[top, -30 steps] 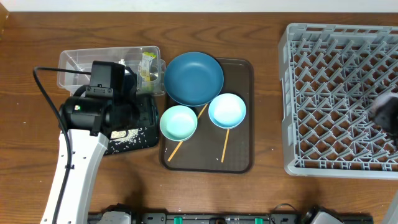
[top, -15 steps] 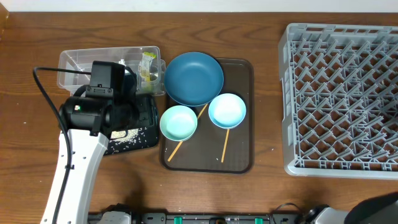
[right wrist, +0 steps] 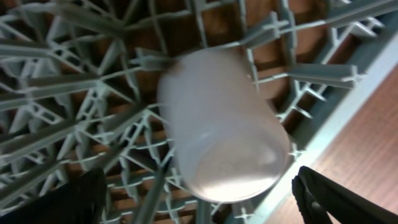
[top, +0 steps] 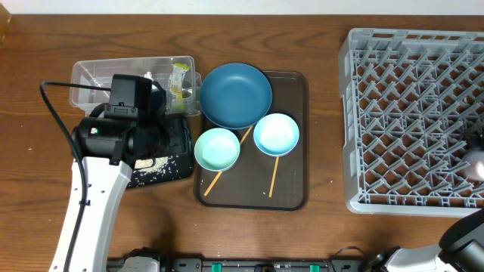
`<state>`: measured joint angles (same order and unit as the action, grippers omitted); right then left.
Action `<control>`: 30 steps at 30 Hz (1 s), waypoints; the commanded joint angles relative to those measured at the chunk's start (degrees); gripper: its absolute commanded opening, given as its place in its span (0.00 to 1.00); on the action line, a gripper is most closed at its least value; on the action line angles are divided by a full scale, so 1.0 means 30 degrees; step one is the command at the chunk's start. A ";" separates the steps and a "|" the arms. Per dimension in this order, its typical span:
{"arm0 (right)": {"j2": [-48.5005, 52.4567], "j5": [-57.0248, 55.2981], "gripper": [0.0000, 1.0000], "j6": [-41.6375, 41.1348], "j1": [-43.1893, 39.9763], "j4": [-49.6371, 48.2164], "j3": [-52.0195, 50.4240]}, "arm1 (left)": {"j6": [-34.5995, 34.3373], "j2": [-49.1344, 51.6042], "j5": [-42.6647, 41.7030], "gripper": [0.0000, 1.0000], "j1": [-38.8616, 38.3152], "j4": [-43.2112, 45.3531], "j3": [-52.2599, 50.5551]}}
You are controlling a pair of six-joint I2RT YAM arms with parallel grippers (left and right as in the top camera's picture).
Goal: Sort waste into correct bins and load items into the dishwasher rack
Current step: 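Place the pink cup into the dishwasher rack with the right gripper, then reach the right gripper to the light blue bowl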
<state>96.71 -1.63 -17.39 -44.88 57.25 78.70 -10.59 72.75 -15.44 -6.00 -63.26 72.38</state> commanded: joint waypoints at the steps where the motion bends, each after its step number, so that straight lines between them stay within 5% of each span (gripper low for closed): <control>1: -0.0204 0.1530 0.96 -0.0124 -0.0146 -0.0321 0.0306 | 0.0153 -0.0029 0.0248 0.64 0.0102 -0.0138 0.0160; 14: -0.3300 0.8313 0.87 0.2091 0.1574 -0.0801 0.0386 | 0.0153 -0.0029 0.0248 0.65 0.0102 -0.0124 0.0160; 25: -0.5209 0.8393 0.81 0.3825 1.1504 -0.0831 0.0379 | 0.0153 -0.0029 0.0248 0.65 0.0102 -0.0131 0.0160; 30: -0.3774 0.6011 0.64 0.3373 1.6385 -0.1217 0.0372 | 0.0153 -0.0029 0.0248 0.65 0.0102 -0.0131 0.0160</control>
<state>82.65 21.34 -6.87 -1.89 54.06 79.07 -10.48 72.75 -15.05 -6.00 -63.33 72.38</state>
